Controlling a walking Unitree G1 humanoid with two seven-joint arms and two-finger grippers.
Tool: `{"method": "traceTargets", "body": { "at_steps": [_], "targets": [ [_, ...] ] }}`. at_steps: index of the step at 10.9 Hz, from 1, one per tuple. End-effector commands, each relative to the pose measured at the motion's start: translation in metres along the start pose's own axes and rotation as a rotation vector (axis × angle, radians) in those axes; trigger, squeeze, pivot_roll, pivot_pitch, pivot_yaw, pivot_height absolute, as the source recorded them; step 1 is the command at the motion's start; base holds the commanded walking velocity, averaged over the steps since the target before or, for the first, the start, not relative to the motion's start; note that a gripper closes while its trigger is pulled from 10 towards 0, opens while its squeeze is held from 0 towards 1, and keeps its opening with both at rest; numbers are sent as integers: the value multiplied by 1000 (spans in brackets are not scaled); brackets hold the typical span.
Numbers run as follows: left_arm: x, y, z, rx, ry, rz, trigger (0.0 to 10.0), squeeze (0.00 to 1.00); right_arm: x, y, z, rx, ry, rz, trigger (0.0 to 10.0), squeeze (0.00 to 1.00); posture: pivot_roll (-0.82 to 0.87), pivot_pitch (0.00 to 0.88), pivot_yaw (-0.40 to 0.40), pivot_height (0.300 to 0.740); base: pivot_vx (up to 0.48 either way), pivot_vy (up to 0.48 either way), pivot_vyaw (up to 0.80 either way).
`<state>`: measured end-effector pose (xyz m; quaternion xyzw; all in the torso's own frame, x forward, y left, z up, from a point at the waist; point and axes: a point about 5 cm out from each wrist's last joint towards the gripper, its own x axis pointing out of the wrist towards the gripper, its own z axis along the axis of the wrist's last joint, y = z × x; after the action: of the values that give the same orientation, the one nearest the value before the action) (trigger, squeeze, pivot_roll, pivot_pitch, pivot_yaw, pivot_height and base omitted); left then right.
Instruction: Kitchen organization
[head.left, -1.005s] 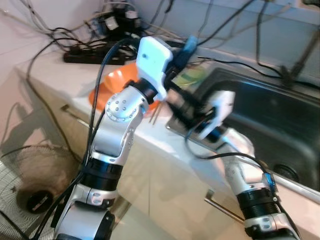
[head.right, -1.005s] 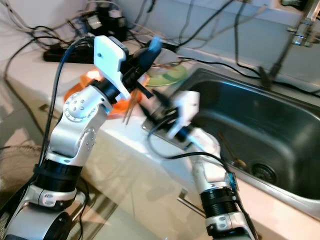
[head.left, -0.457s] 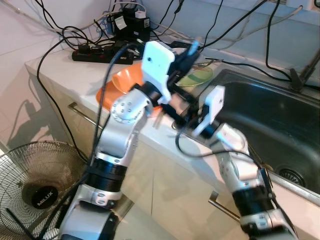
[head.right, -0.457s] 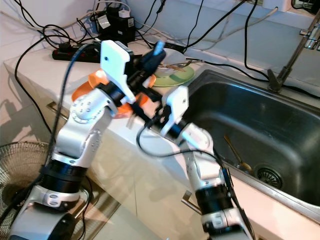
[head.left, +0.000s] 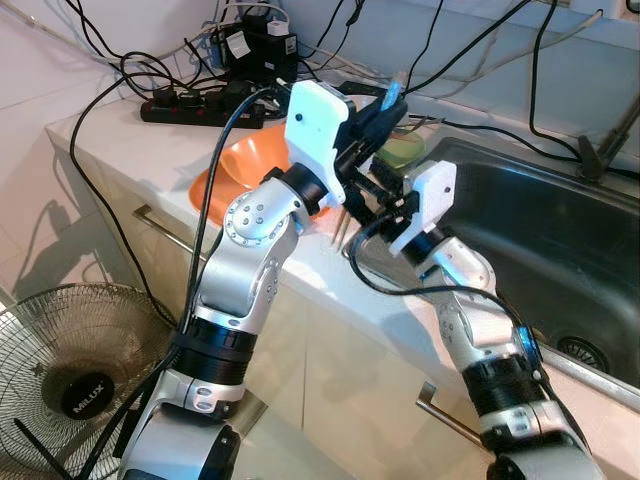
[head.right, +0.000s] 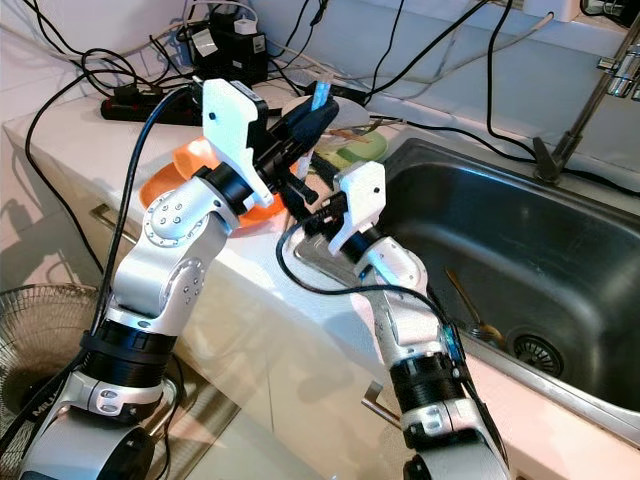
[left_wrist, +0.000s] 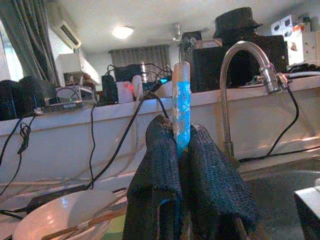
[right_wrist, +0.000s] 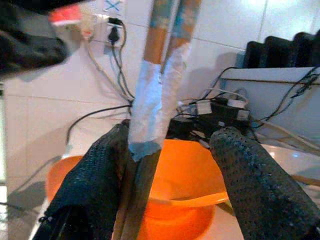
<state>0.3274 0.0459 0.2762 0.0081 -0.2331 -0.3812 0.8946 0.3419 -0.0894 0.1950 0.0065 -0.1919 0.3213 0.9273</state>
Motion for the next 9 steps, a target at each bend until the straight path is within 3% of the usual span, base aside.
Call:
{"method": "traceTargets", "body": {
  "at_steps": [1, 4, 5, 9],
  "targets": [
    [1, -2, 6, 4, -15, -20, 10000, 0, -4, -16, 1, -22, 5, -90, 10000, 0, 210, 7, -14, 740, 0, 0, 0],
    [0, -1, 6, 9, -13, -21, 10000, 0, -5, -29, 0, -39, 19, -169, 10000, 0, 213, 6, -16, 740, 0, 0, 0],
    [0, -1, 6, 14, -12, -18, 10000, 0, -5, -28, 1, -36, 4, -155, 0, 0, 210, 5, -14, 740, 0, 0, 0],
    [0, 0, 6, 20, -7, -15, 10000, 0, -3, -22, 4, -21, -28, -111, 0, 0, 208, 5, -11, 740, 0, 0, 0]
  ]
}}
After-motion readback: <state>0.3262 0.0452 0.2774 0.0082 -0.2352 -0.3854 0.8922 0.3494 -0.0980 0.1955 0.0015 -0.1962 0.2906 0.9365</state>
